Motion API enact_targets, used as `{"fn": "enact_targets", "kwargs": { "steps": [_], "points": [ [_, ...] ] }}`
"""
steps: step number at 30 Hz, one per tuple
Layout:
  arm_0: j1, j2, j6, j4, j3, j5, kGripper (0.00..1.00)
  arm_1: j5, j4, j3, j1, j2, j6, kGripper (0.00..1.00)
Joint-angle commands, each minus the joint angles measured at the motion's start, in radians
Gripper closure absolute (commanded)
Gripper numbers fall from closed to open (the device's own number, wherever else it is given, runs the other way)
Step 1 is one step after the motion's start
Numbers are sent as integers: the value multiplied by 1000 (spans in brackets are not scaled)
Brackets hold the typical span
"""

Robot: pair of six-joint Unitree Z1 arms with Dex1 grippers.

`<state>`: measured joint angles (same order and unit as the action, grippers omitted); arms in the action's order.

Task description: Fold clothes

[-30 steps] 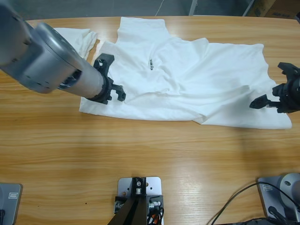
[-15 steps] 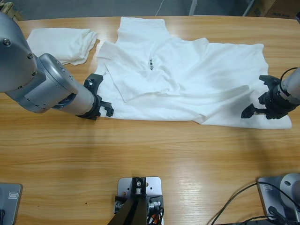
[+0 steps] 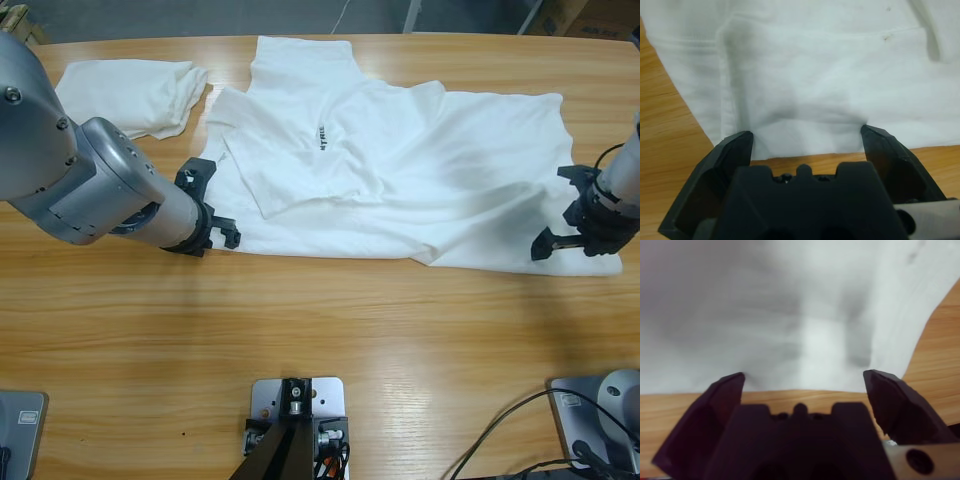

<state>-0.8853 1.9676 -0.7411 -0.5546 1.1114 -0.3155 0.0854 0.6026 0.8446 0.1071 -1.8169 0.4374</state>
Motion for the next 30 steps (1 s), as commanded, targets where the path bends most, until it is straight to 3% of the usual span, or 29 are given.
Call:
{"fn": "enact_targets", "kwargs": {
  "steps": [1,5,10,17,20,24,27,30],
  "points": [
    [-4,13,-42,-20,-110,-14,170,33,23,36,15,-114,13,0],
    [-4,-19,-71,-19,-177,-14,170,66,82,73,28,-140,29,0],
    [-4,-44,-73,-19,-207,-14,165,79,353,239,35,-249,31,0],
    [-4,-46,-78,-18,-190,-14,161,48,461,279,88,-271,29,0],
    [-4,-75,-79,-20,-202,-16,161,81,467,272,96,-116,32,0],
    [-4,-188,-80,-36,-198,-39,161,68,441,281,100,175,-83,0],
    [-4,-268,-78,-38,-167,-43,161,15,407,272,100,286,-138,2],
    [-4,-294,-79,-99,-123,-45,161,-108,317,192,101,330,-178,0]
  ]
}}
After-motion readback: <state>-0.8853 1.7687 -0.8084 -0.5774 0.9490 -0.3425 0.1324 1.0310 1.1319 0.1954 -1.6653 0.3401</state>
